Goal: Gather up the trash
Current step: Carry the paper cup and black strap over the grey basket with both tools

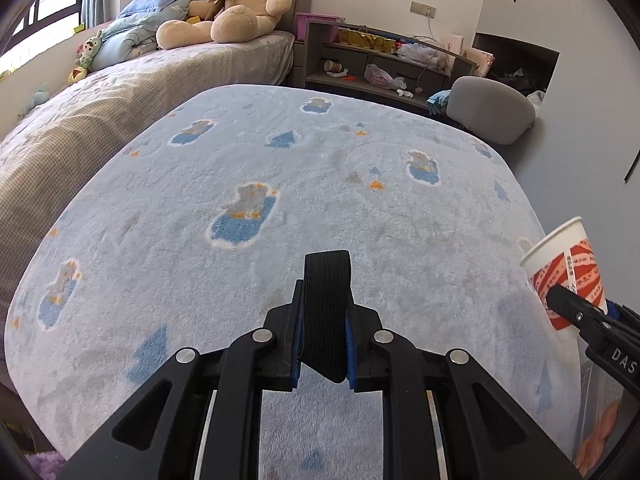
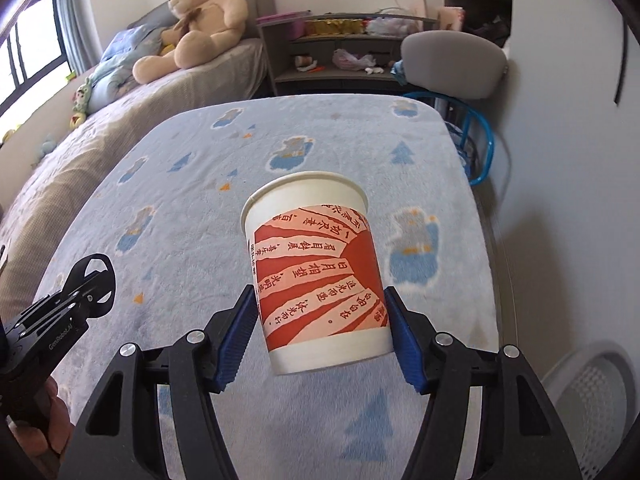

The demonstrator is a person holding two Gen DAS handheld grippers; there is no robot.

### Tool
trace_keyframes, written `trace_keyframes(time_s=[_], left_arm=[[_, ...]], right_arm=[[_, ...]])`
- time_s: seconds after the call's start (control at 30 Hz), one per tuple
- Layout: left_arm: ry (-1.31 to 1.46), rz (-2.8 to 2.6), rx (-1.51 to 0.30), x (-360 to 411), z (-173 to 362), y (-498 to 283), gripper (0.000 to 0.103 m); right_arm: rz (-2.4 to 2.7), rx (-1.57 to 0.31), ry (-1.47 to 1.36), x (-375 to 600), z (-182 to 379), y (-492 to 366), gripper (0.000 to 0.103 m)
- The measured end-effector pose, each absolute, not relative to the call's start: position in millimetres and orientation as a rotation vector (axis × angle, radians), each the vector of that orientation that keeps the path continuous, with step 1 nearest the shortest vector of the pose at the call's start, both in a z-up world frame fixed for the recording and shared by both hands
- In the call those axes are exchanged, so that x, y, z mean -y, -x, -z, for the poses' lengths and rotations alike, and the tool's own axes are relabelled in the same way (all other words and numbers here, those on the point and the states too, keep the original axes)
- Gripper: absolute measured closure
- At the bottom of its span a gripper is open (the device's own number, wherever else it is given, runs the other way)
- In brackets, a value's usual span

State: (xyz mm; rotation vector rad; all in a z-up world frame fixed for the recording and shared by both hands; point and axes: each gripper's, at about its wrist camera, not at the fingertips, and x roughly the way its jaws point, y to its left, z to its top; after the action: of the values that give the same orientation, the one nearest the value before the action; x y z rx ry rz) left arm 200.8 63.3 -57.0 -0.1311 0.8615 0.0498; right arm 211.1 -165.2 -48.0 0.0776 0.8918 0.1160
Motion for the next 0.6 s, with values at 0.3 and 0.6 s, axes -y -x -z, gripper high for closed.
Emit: trace_keyframes(time_s=[0.3, 0.6], left_arm=[[0.063, 0.013, -0.823, -39, 43, -172, 0.087], [-0.042, 0.143, -0.802, 23, 27, -125, 0.087]], right_arm=[[0.004, -0.825, -0.116, 189, 39, -135, 0.042], [0.093, -0.782, -0.178, 240, 27, -63, 0.042]])
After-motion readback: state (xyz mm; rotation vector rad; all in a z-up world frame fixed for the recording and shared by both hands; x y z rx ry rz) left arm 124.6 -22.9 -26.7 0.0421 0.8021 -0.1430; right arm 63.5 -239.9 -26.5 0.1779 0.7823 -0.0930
